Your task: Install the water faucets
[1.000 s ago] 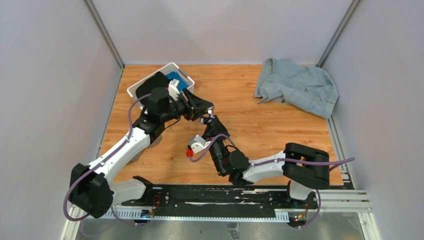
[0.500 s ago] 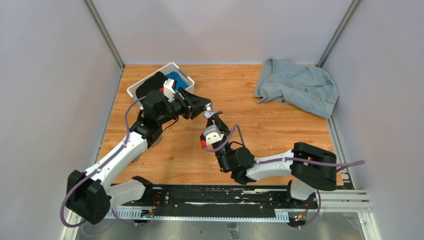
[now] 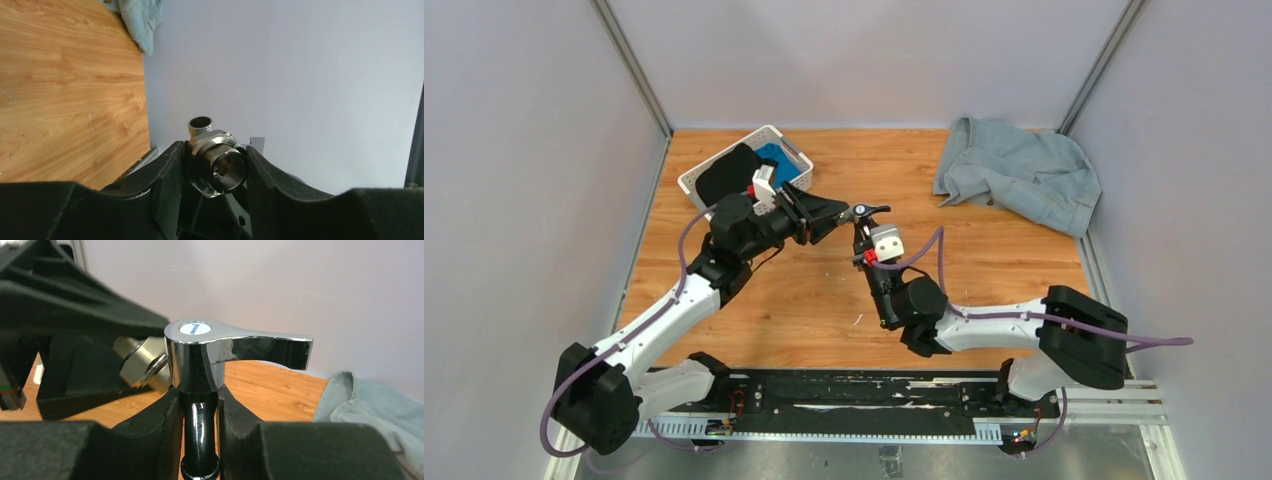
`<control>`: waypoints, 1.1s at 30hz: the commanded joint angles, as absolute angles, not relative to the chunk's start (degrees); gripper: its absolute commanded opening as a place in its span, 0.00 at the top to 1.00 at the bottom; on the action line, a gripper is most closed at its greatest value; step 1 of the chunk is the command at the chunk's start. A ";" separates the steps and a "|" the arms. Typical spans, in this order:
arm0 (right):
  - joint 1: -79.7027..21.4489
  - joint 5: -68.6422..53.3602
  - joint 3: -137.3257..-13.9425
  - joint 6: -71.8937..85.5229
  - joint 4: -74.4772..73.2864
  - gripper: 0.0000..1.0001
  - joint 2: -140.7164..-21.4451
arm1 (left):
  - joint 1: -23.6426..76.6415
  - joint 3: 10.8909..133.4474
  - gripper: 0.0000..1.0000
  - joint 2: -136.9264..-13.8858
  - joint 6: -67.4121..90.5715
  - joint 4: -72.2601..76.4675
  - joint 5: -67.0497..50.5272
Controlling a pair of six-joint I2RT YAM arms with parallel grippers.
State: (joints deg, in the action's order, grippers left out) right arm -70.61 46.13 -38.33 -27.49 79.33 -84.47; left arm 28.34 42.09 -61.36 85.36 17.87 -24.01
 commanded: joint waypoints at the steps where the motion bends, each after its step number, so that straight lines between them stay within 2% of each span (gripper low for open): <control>1: -68.26 36.86 -36.52 -15.96 73.38 1.00 -79.04 | 29.62 39.85 1.00 -61.45 87.61 22.34 -26.89; 5: -66.66 31.99 -33.56 -9.13 66.49 1.00 -73.51 | 29.62 40.22 1.00 -62.06 87.54 22.94 -26.48; 10: -65.72 33.70 -29.59 -4.74 52.36 1.00 -64.20 | 29.62 40.43 1.00 -62.07 85.35 20.82 -26.00; 13: -62.25 33.58 -28.36 3.71 34.02 1.00 -55.58 | 29.73 44.45 1.00 -61.75 74.91 5.13 -22.92; 16: -56.96 31.68 -27.81 11.08 16.76 1.00 -46.92 | 31.57 52.95 1.00 -64.27 60.69 -18.36 -13.03; 22: -51.41 33.50 -30.81 13.17 -4.71 1.00 -38.44 | 36.27 64.15 1.00 -76.98 48.19 -32.79 -3.60; 28: -50.98 34.52 -32.56 14.70 -8.93 1.00 -37.63 | 42.11 70.72 1.00 -88.27 42.98 -35.14 7.34; 33: -50.98 34.83 -32.48 14.81 -9.27 1.00 -37.93 | 43.84 65.03 1.00 -90.94 41.12 -21.69 10.61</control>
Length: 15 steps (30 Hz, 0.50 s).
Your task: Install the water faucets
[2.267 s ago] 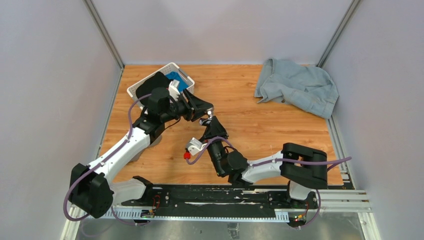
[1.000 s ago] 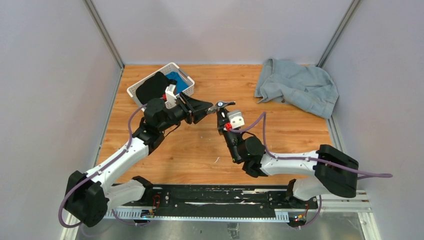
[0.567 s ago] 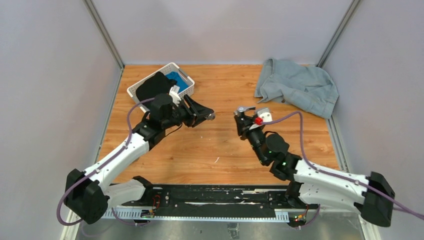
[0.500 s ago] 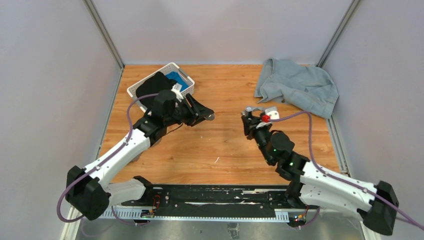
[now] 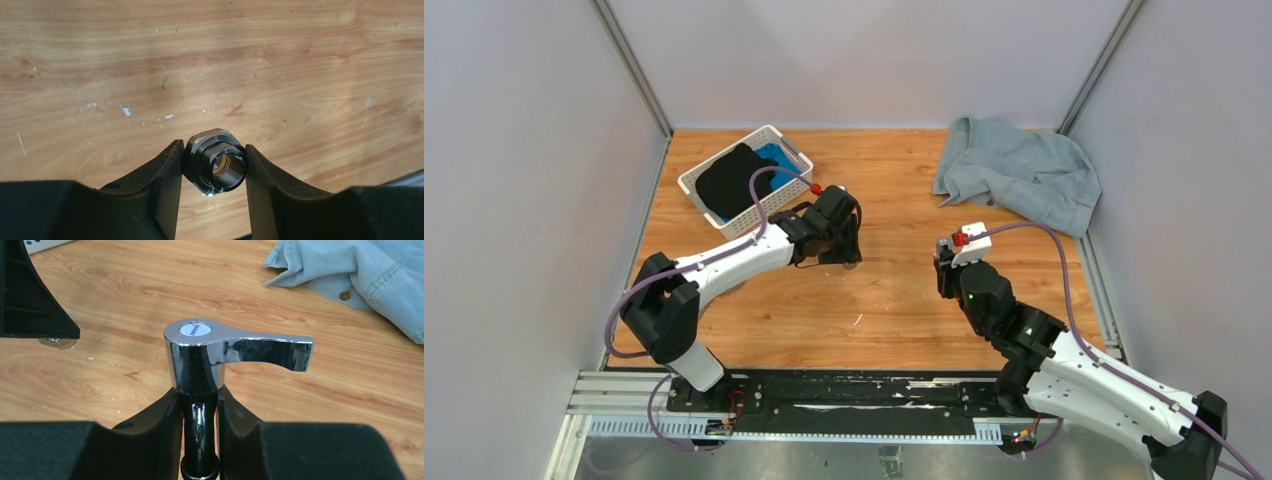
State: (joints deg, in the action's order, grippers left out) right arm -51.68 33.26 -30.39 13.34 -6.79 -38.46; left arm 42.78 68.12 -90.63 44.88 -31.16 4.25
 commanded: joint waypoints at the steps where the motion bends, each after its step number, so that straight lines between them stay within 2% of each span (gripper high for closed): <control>1: -50.98 34.87 -32.39 14.59 -9.40 1.00 -37.76 | 43.85 62.71 1.00 -90.90 40.89 -17.19 10.40; 6: -50.89 35.50 -32.32 13.74 -10.61 1.00 -37.08 | 44.35 54.27 1.00 -91.79 39.21 -1.29 9.52; 15: -50.80 36.51 -31.90 13.82 -10.91 1.00 -37.01 | 45.09 56.39 0.99 -97.61 40.04 -5.04 11.17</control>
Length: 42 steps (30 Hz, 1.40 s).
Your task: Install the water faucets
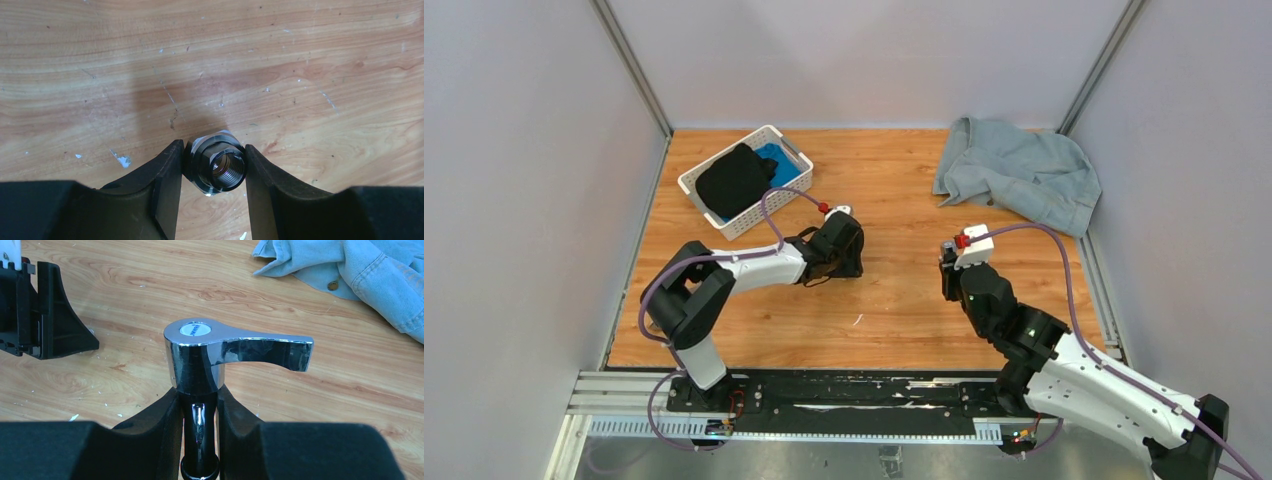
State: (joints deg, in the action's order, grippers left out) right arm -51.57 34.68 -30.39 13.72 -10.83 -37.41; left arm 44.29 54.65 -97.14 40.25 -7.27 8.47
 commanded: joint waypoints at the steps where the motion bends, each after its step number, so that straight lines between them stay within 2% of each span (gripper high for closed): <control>1: -50.80 36.67 -31.86 13.92 -10.94 1.00 -36.92 | 45.09 56.78 0.92 -97.94 40.22 -6.84 11.89; 5: -50.75 37.00 -31.73 13.93 -10.99 1.00 -36.65 | 45.09 58.04 0.73 -99.08 39.76 -10.94 13.21; 11: -50.71 36.69 -31.64 14.22 -10.98 1.00 -36.91 | 45.09 56.85 0.35 -97.91 39.38 -12.24 13.27; 16: -50.71 36.14 -31.64 14.22 -10.65 1.00 -37.34 | 45.09 56.47 0.13 -97.13 38.88 -12.70 12.16; 19: -50.71 36.04 -31.67 14.32 -10.71 1.00 -37.44 | 45.19 57.17 0.03 -97.20 38.03 -13.74 12.23; 21: -50.71 35.99 -31.59 14.41 -10.68 1.00 -37.23 | 45.18 58.61 0.00 -97.48 37.04 -15.93 12.93; 35: -50.76 35.64 -31.29 14.64 -11.36 1.00 -36.23 | 51.32 74.94 0.00 -105.30 48.24 -39.31 29.61; 39: -50.71 35.85 -31.03 13.87 -12.00 1.00 -35.29 | 51.33 79.80 0.00 -108.30 51.86 -46.44 30.23; 42: -50.75 36.03 -30.95 13.65 -12.49 1.00 -34.80 | 51.33 79.56 0.02 -108.75 55.20 -46.08 28.48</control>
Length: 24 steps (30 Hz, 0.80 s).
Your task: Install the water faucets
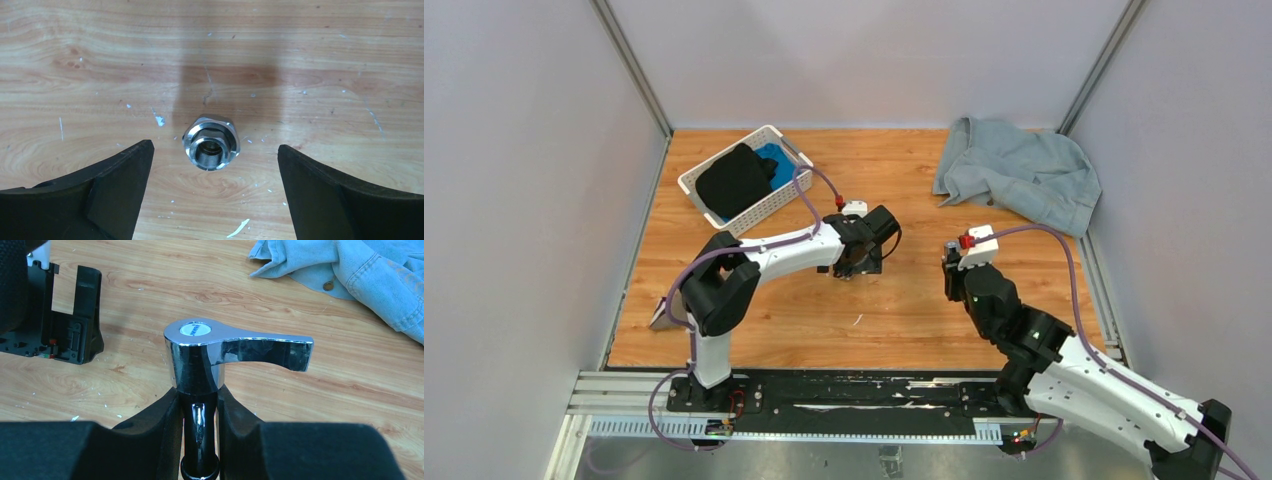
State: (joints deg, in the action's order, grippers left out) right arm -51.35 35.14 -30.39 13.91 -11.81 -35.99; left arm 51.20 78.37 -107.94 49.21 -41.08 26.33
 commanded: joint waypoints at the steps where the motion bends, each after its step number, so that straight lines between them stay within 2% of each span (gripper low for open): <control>1: -50.72 35.99 -30.94 13.69 -12.70 1.00 -34.54 | 51.33 79.58 0.03 -109.10 55.94 -45.87 28.02; 15: -50.71 35.36 -30.29 13.28 -14.06 1.00 -31.27 | 50.91 79.69 0.04 -113.18 65.50 -45.68 27.73; 24: -50.71 34.91 -30.59 13.18 -14.14 1.00 -30.86 | 49.03 78.47 0.25 -112.85 67.10 -44.79 28.87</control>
